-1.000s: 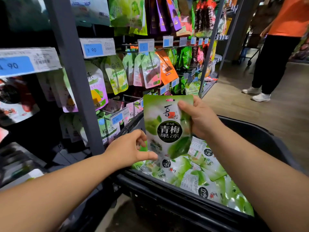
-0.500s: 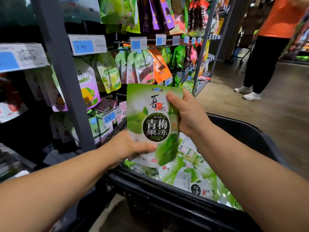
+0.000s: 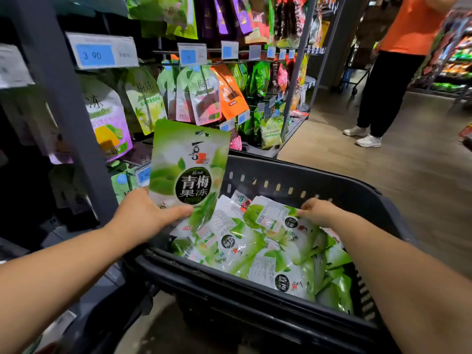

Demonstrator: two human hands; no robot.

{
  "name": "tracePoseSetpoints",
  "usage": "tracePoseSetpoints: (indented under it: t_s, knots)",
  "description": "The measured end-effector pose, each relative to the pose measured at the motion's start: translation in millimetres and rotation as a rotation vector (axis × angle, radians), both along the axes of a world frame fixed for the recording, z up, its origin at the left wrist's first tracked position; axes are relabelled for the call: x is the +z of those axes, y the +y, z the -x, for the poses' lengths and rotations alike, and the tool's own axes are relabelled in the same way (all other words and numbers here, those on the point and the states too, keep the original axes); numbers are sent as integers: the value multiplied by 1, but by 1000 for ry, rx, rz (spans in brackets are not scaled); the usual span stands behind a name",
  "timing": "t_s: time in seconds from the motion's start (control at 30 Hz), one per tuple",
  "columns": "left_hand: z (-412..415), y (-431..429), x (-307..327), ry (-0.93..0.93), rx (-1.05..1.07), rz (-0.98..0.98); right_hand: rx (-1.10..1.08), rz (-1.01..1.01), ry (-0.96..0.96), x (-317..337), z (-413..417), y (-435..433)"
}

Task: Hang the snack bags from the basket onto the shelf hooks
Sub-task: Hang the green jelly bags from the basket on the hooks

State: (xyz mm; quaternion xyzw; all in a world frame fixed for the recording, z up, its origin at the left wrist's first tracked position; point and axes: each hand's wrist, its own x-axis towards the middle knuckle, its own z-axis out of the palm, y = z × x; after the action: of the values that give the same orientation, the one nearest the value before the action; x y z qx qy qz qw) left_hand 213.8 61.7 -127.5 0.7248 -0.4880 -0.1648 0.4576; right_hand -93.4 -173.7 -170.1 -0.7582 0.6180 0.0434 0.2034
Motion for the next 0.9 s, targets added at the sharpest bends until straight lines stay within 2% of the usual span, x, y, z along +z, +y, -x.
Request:
tracePoseSetpoints:
  t_s: [0.13,0.3,0.47,0.63,0.8,0.9]
  knots:
    - [-4,-2,-2,20,-31,-7,-58,-21,28,-20,8,-1]
    - [-4,-5,-3,122,-32,65,-68,73,-93,-20,8,-9]
    - [-5,-3,-2,252,-31,87,-8,-17,-185,-20,9,-9]
    - [-3,0,-1,246,-18,102,-74,-317,-489,1,13,0]
    - [-4,2,-1,264,9,100,-72,-462,-927,35,13,5]
    - [-4,2,0,232,9,97,54,-536,-984,50,8,6]
